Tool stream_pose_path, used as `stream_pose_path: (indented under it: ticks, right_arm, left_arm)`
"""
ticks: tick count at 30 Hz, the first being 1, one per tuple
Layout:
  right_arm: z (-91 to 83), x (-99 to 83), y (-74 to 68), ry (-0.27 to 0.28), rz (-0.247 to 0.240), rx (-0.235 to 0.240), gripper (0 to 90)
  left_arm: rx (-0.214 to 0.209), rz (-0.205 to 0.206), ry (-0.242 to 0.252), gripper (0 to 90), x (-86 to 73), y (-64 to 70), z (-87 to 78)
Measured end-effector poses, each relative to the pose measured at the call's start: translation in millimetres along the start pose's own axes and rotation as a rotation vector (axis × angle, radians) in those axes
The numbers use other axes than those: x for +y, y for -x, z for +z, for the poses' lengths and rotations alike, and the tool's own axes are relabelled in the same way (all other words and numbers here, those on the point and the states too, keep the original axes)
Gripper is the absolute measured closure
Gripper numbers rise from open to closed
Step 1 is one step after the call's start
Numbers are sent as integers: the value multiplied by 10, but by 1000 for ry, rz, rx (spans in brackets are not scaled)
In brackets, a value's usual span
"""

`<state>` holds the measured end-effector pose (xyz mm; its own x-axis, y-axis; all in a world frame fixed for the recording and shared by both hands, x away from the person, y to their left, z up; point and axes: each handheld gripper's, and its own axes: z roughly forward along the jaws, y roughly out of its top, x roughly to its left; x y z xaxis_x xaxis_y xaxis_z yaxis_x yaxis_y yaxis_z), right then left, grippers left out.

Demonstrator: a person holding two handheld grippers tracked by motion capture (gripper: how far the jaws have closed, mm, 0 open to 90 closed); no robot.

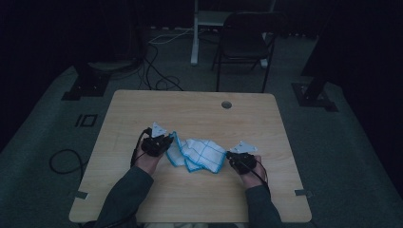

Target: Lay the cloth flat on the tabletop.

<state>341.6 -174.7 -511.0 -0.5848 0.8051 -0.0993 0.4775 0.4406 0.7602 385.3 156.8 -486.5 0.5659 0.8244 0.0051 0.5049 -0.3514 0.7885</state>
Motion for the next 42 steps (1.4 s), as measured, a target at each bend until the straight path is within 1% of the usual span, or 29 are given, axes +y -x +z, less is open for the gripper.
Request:
stream_pose_path:
  ticks: [1, 2, 3, 5, 6, 7, 9, 10, 12, 13, 14, 16, 17, 19, 20, 21, 22, 24, 27, 29, 32, 34, 35, 36, 37, 39, 40, 42]
  right_arm:
    - [0, 0, 0, 0, 0, 0, 885]
    - [4, 3, 20, -2, -1, -7, 886]
    - [16, 10, 59, -18, 2, -19, 887]
    - [25, 12, 73, -30, 6, -22, 884]
    - [26, 10, 76, -40, 4, -18, 857]
    - [16, 10, 65, -46, 3, -30, 795]
    - [-28, 10, 39, -43, -11, -57, 721]
    - [-68, 7, 20, -35, -14, -67, 702]
    - [-120, -3, 4, -22, -11, -69, 677]
    - [-151, -15, -13, -11, -5, -61, 668]
    - [-164, -26, -23, -2, -11, -51, 656]
    - [-179, -61, -89, 11, -30, -26, 636]
    - [-178, -78, -121, 16, -42, -10, 626]
    - [-162, -104, -187, 25, -48, 35, 608]
    - [-151, -111, -214, 23, -56, 49, 597]
    - [-131, -117, -261, 21, -81, 66, 588]
    - [-114, -118, -301, 16, -94, 79, 583]
    - [-79, -111, -365, 2, -126, 87, 580]
    - [-33, -101, -432, -16, -151, 107, 575]
    - [-12, -95, -477, -30, -171, 110, 575]
    - [14, -84, -530, -40, -203, 134, 574]
    - [63, -76, -562, -71, -227, 135, 581]
    - [81, -75, -565, -83, -234, 131, 607]
    - [102, -71, -569, -98, -236, 122, 679]
    - [107, -64, -564, -105, -240, 126, 747]
    - [99, -44, -551, -101, -239, 125, 834]
    - [86, -30, -539, -89, -237, 123, 851]
    - [55, 3, -498, -71, -219, 115, 855]
  left_arm:
    - [0, 0, 0, 858, 0, 0, 0]
    - [6, -13, -6, 858, -19, -38, 19]
    - [6, -17, -8, 858, -26, -50, 25]
    - [7, -27, -12, 858, -44, -72, 42]
    - [9, -28, -15, 858, -50, -73, 47]
    - [8, -28, -16, 858, -53, -71, 51]
    - [5, -23, -17, 858, -57, -64, 60]
    - [5, -22, -19, 858, -57, -60, 64]
    - [5, -24, -18, 858, -56, -57, 69]
    - [5, -24, -18, 858, -57, -58, 70]
    - [6, -25, -18, 858, -59, -59, 72]
    - [5, -28, -18, 858, -64, -66, 75]
    - [7, -29, -20, 858, -66, -69, 76]
    - [7, -32, -20, 858, -68, -72, 78]
    - [7, -31, -21, 858, -68, -73, 79]
    - [8, -32, -19, 858, -67, -75, 80]
    - [8, -33, -19, 858, -67, -75, 80]
    - [8, -34, -18, 857, -69, -80, 79]
    - [9, -37, -18, 857, -74, -87, 77]
    - [10, -39, -17, 857, -76, -92, 78]
    - [10, -38, -18, 857, -76, -93, 84]
    - [8, -40, -17, 857, -77, -95, 86]
    - [8, -41, -15, 856, -79, -97, 85]
    - [9, -41, -15, 856, -81, -101, 84]
    - [10, -43, -14, 857, -82, -104, 83]
    - [10, -45, -15, 856, -81, -113, 83]
    - [11, -46, -15, 857, -80, -118, 83]
    - [11, -49, -14, 856, -78, -127, 82]
